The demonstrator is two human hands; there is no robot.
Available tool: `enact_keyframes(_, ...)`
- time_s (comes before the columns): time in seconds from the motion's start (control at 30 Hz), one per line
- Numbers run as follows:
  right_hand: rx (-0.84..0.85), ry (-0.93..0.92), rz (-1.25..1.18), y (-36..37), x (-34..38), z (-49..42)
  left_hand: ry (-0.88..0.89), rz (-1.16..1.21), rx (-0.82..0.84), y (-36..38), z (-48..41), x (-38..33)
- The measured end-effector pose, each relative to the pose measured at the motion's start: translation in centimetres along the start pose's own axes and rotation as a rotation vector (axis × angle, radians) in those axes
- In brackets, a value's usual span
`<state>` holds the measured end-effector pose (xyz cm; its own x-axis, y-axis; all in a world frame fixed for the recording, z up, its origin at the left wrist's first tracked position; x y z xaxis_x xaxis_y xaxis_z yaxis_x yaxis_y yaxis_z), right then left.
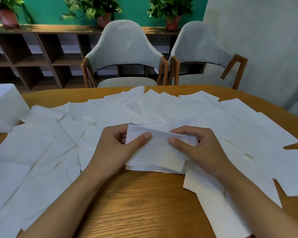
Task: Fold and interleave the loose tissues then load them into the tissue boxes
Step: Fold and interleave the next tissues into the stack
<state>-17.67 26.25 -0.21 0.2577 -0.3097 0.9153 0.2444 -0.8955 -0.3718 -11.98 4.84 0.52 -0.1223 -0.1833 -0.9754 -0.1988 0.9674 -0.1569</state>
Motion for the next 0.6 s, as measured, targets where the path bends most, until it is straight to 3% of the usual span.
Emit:
enact_keyframes(0.2,0.026,-0.058,-0.165,0.2,1.0,0.1,-0.100,0.146,-0.129,-0.2,0.1,1.0)
enact_keyframes(0.6,0.013,-0.147,-0.094,1.7,1.1,0.3,-0.074,0.111,-0.157,0.7,0.3,1.5)
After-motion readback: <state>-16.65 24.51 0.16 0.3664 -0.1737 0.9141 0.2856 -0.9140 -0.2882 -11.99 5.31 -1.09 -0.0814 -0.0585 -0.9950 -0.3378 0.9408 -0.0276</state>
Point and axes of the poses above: each hand's wrist, its own z-axis away from the middle knuckle, its own y-axis out of the palm, x = y × z, the point moved 5 cm from there along -z, towards the middle knuckle
